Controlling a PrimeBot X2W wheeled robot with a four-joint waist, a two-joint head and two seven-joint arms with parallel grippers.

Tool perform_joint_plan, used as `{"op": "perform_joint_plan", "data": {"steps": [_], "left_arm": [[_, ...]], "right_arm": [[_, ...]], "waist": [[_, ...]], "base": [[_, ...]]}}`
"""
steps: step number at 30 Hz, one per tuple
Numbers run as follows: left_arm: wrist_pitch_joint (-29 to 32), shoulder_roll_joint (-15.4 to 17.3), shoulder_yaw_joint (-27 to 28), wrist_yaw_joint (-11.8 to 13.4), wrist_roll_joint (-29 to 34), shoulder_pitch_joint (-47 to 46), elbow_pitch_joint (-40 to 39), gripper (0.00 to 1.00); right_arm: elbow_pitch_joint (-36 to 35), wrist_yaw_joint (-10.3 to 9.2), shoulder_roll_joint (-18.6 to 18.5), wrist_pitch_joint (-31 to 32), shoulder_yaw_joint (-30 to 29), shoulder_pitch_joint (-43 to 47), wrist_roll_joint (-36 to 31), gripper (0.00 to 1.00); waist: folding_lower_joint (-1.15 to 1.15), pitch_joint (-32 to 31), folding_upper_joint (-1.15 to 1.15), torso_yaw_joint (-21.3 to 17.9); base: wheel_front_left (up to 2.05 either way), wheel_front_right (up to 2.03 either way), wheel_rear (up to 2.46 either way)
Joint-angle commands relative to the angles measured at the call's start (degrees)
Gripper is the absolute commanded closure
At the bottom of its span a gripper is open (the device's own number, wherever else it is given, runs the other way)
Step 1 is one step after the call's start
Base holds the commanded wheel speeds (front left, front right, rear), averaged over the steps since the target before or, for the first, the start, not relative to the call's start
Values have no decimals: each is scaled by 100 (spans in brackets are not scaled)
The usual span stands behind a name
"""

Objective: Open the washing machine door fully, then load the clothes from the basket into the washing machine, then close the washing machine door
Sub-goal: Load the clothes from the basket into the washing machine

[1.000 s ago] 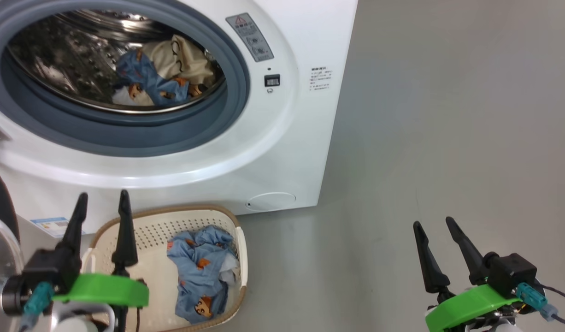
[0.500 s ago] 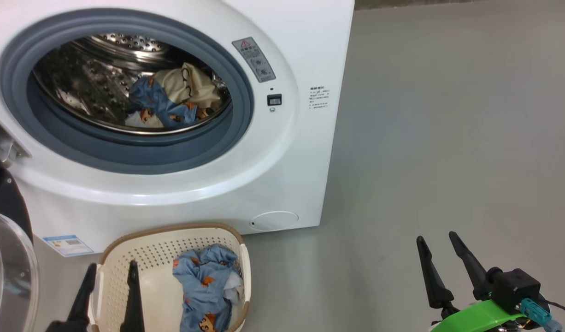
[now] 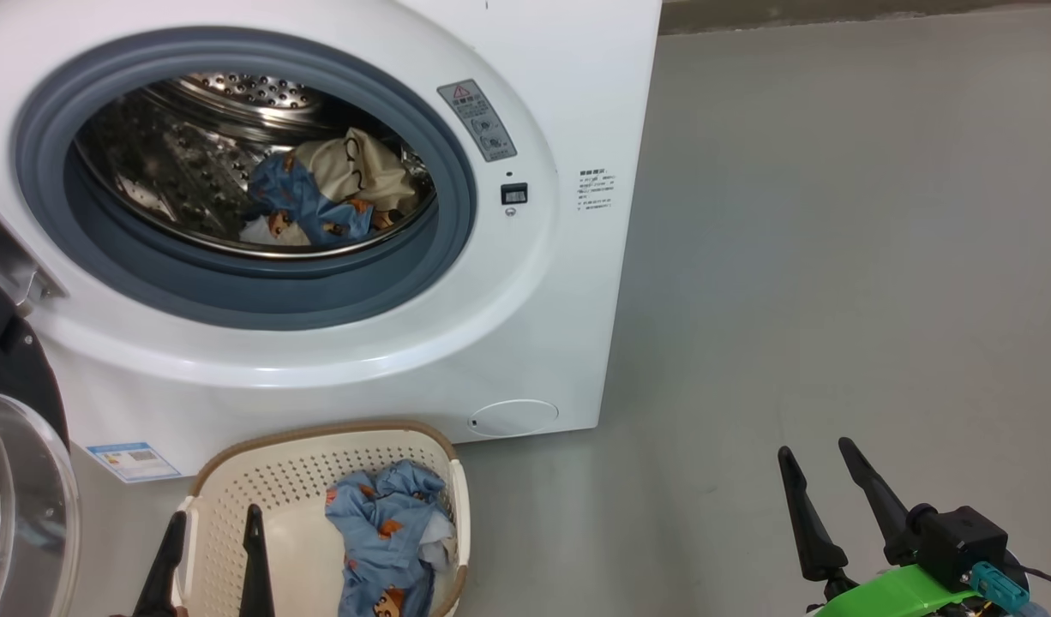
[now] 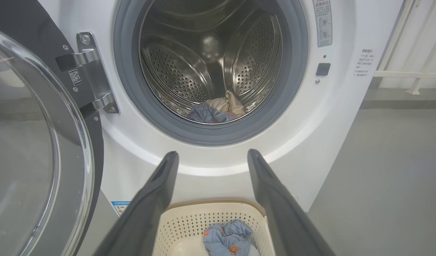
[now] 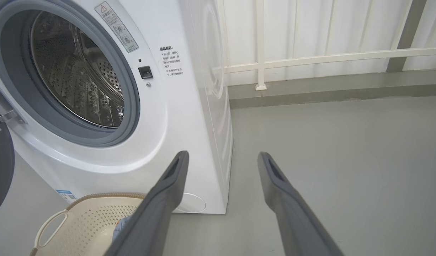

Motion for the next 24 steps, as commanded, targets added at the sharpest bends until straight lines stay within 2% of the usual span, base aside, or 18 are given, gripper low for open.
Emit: {"op": "perform_joint_plan", "data": {"steps": [1, 13, 24], "left_arm": [[-30, 14, 181, 59, 3, -71, -106, 0], [-30, 9, 153, 117, -87, -188, -62, 0], [-30, 7, -34, 135, -289, -850, 202, 0]], "right_arm": [[-146, 9, -68, -68, 132, -69, -48, 0], [-121, 9, -61, -68, 143, -149, -29, 0], [-96, 9, -50, -68, 185, -465, -40, 0]], "waist": [[0, 18, 0, 8], [0, 282, 0, 26], [0, 1456, 0, -68]], "base": [[0, 0, 0], [0, 0, 0], [0, 0, 0]]}}
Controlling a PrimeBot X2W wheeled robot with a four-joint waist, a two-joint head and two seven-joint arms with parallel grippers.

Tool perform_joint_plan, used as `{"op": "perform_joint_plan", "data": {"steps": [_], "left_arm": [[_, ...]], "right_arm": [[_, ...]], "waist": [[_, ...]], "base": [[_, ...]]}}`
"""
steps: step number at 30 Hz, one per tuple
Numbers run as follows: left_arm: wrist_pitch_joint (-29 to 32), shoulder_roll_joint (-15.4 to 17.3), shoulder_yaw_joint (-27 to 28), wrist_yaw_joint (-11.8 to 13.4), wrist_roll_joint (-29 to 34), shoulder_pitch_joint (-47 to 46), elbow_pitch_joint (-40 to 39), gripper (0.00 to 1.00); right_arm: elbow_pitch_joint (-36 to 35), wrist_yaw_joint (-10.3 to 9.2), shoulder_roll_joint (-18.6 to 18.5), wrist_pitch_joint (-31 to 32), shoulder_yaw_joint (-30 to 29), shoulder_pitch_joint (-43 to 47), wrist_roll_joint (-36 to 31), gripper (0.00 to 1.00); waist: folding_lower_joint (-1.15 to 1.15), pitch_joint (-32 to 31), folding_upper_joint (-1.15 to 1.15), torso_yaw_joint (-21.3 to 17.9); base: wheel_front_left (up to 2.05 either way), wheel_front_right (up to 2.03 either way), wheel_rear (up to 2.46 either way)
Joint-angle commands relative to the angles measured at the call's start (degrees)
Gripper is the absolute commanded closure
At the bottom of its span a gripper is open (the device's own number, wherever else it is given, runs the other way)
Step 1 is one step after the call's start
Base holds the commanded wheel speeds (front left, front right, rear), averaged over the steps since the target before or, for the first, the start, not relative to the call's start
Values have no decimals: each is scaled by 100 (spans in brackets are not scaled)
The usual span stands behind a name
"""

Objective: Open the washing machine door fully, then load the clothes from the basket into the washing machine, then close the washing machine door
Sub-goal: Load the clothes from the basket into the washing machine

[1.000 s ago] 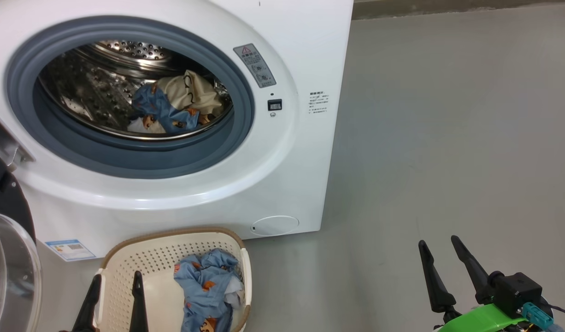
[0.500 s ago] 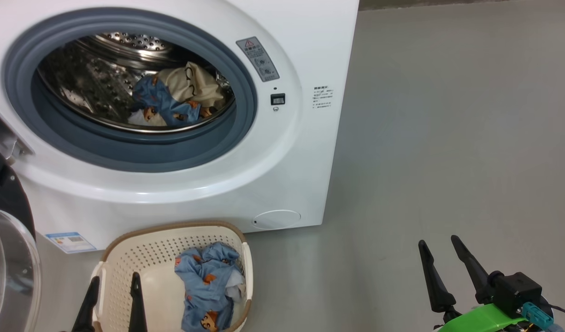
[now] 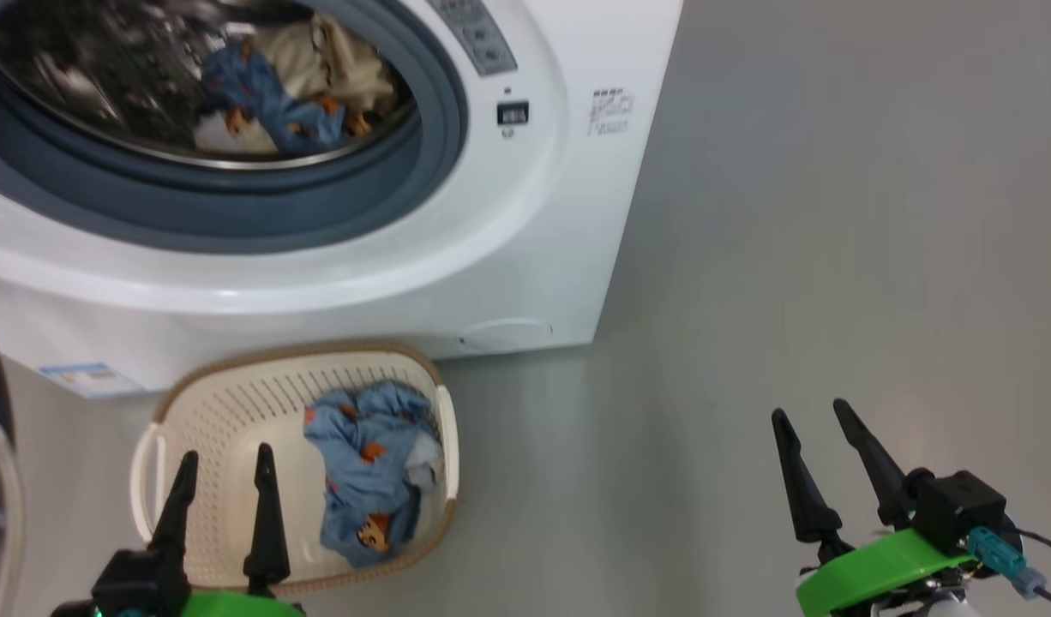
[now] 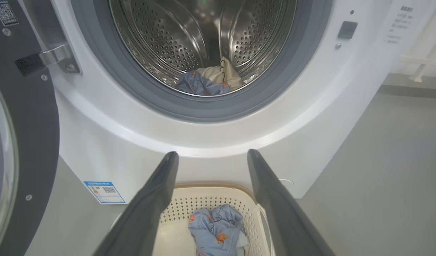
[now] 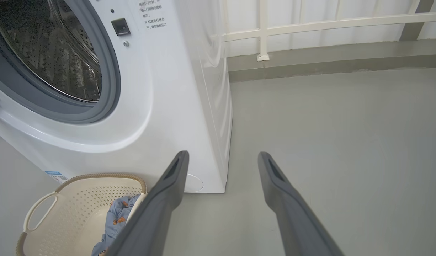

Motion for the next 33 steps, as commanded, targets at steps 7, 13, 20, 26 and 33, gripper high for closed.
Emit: {"op": "perform_joint_plan", "data": {"steps": [7, 13, 20, 26, 33], "left_arm": [[-30, 84, 321, -349, -317, -936, 758, 0], [-30, 293, 415, -573, -356, -1825, 1726, 0], [47, 608, 504, -779, -502, -2888, 2859, 0], [465, 691, 749, -1041, -1173, -3606, 3940, 0], [898, 901, 788, -1155, -1634, -4102, 4768, 0]], "right_arm": [[-81, 9, -17, -68, 273, -427, -28, 0], [-115, 9, 11, -68, 345, -756, -11, 0], [-166, 9, 76, -68, 462, -1051, 68, 0], [-212, 9, 99, -68, 531, -1230, 115, 0], [-269, 9, 106, -68, 569, -1337, 201, 0]], "waist": [[0, 1277, 0, -203], [0, 1949, 0, -474], [0, 2683, 0, -810], [0, 3163, 0, -987], [0, 3519, 0, -1083]], "base": [[0, 0, 0], [0, 0, 0], [0, 0, 0], [0, 0, 0], [0, 0, 0]]}}
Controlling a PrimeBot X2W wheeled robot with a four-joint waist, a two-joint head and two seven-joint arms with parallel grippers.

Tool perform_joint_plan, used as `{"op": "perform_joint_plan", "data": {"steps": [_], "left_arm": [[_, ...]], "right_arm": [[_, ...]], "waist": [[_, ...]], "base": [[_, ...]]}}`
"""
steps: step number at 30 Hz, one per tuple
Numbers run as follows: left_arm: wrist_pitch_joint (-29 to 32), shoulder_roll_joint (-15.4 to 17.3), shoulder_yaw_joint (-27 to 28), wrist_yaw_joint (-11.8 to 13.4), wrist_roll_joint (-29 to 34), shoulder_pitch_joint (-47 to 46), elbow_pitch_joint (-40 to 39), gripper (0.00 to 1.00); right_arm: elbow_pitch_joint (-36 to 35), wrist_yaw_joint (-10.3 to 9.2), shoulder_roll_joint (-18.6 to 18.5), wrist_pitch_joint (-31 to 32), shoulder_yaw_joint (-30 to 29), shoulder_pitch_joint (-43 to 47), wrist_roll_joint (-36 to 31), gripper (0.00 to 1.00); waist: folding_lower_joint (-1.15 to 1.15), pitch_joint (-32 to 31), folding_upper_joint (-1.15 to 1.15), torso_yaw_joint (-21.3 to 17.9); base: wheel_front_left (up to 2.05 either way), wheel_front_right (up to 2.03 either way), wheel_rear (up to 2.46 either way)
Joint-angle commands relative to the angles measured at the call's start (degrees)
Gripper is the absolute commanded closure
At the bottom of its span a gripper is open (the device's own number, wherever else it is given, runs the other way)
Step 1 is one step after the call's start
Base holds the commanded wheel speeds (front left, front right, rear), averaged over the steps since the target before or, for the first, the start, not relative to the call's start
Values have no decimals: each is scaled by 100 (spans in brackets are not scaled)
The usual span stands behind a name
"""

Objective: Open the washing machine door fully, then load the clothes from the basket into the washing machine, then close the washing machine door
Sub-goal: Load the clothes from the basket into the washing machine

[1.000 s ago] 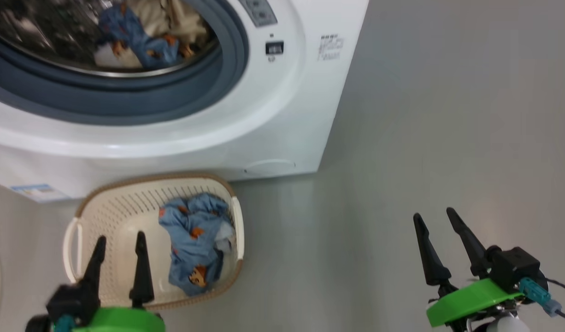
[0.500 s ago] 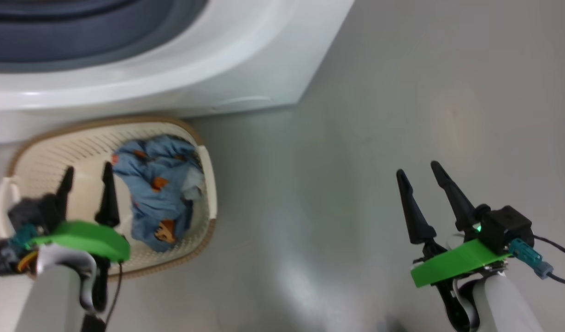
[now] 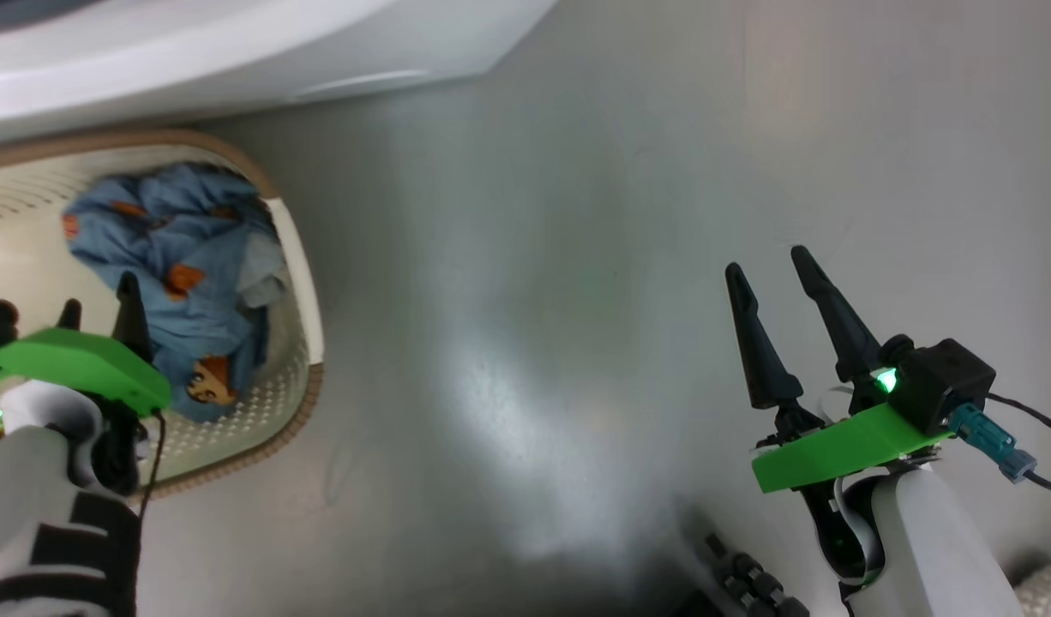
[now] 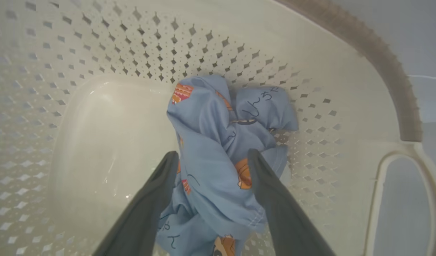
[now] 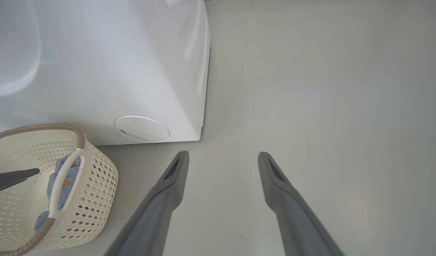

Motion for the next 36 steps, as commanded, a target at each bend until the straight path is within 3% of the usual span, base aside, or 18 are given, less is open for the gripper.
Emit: {"op": "perform_joint_plan", "data": {"steps": [1, 10, 16, 23, 25, 26, 27, 36], "left_arm": [[54, 222, 148, -20, -159, 0, 56, 0], [609, 340, -487, -34, -839, -189, 150, 0], [700, 589, -684, -35, -1163, -315, 205, 0], [891, 646, -1018, -36, -1487, -624, 178, 0], [936, 685, -1121, -36, -1539, -683, 212, 30], [917, 705, -1176, -36, -1539, -713, 227, 62], [871, 718, -1209, -36, -1544, -742, 254, 100], [304, 721, -1450, -36, -1609, -708, 467, 100]], "right_arm": [[-136, 9, 15, -67, 158, 82, 42, 0], [-139, 9, 16, -67, 260, 13, 115, 0], [-159, 9, 17, -67, 357, -37, 171, 0], [-156, 9, 17, -67, 364, -34, 195, 0], [-156, 9, 17, -67, 351, -33, 191, 0], [-157, 9, 17, -67, 341, -34, 189, 0], [-159, 9, 17, -67, 332, -37, 180, 0], [-145, 9, 17, -67, 281, -95, 122, 0]], "waist": [[0, 364, 0, -213], [0, 587, 0, -200], [0, 788, 0, -294], [0, 932, 0, -388], [0, 937, 0, -394], [0, 934, 0, -392], [0, 925, 0, -385], [0, 609, 0, -252]], "base": [[0, 0, 0], [0, 0, 0], [0, 0, 0], [0, 0, 0], [0, 0, 0], [0, 0, 0], [0, 0, 0], [0, 0, 0]]}}
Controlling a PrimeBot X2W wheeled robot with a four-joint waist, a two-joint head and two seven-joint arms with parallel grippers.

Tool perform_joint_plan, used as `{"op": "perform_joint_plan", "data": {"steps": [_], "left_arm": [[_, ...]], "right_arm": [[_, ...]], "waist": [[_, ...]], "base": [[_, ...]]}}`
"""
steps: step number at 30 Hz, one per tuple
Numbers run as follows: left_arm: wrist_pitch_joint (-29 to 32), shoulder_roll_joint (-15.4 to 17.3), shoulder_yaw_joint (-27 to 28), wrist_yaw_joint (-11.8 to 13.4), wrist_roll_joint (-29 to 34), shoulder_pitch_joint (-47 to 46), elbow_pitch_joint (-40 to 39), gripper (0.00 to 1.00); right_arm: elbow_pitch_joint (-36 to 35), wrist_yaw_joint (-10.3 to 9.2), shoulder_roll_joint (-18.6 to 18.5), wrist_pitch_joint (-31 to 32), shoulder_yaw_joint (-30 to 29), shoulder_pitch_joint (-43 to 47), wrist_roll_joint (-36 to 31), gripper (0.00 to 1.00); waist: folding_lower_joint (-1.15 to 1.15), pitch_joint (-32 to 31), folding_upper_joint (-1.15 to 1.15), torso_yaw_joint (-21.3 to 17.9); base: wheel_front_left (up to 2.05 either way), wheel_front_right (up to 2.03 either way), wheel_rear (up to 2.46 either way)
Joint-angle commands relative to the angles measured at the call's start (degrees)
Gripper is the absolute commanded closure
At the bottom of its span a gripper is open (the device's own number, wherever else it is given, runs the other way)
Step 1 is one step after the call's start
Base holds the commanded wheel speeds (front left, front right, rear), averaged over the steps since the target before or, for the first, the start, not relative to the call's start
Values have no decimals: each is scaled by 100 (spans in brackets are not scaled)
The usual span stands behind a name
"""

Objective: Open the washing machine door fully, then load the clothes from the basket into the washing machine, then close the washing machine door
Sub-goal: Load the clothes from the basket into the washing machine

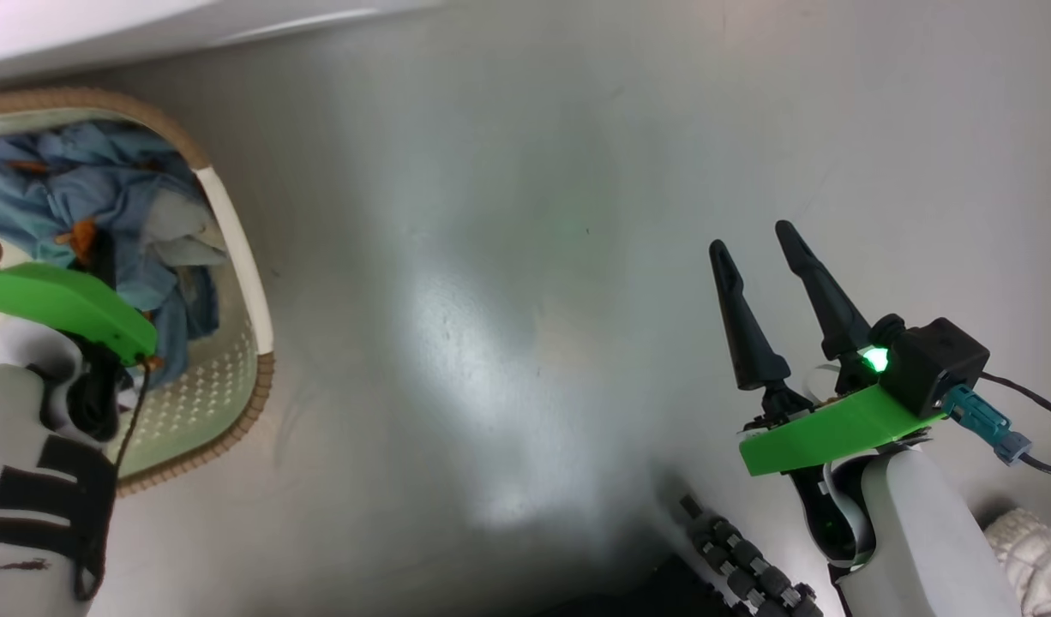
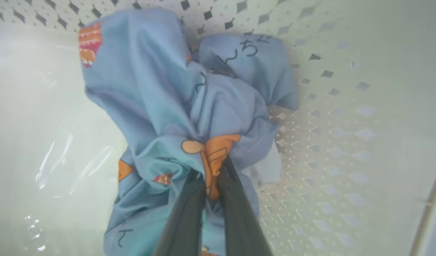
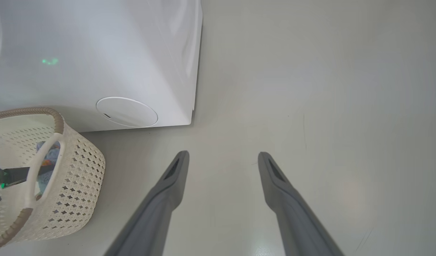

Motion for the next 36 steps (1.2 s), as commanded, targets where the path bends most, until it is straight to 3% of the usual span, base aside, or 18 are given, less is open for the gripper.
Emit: {"op": "perform_joint_plan", "data": {"steps": [1, 5, 14, 18, 25, 36], "left_arm": [[-116, 218, 55, -14, -24, 204, -54, 100], [-758, 246, -160, -14, -71, 489, -128, 100], [-1256, 197, -265, -14, -80, 1074, -366, 100], [-1272, 173, 186, 55, 263, 1418, -1052, 100], [-1274, -215, 912, 189, 1195, 2333, -2432, 100], [-1275, -695, 1773, 151, 2303, 3286, -4225, 100]], "right_arm": [[-88, 9, 0, -67, 81, 136, 6, 0], [-45, 9, 0, -67, -16, 149, -88, 0], [92, 9, 0, -67, -135, 320, -206, 0], [118, 9, 0, -67, -197, 431, -287, 0], [222, 9, -83, -67, -251, 663, -323, 0], [316, 9, -136, -67, -235, 994, -337, 0]], "waist": [[0, -157, 0, 76], [0, -556, 0, 200], [0, -1309, 0, 447], [0, -1665, 0, 595], [0, -2304, 0, 822], [0, -3145, 0, 980]], "base": [[0, 0, 0], [0, 0, 0], [0, 0, 0], [0, 0, 0], [0, 0, 0], [0, 0, 0]]}}
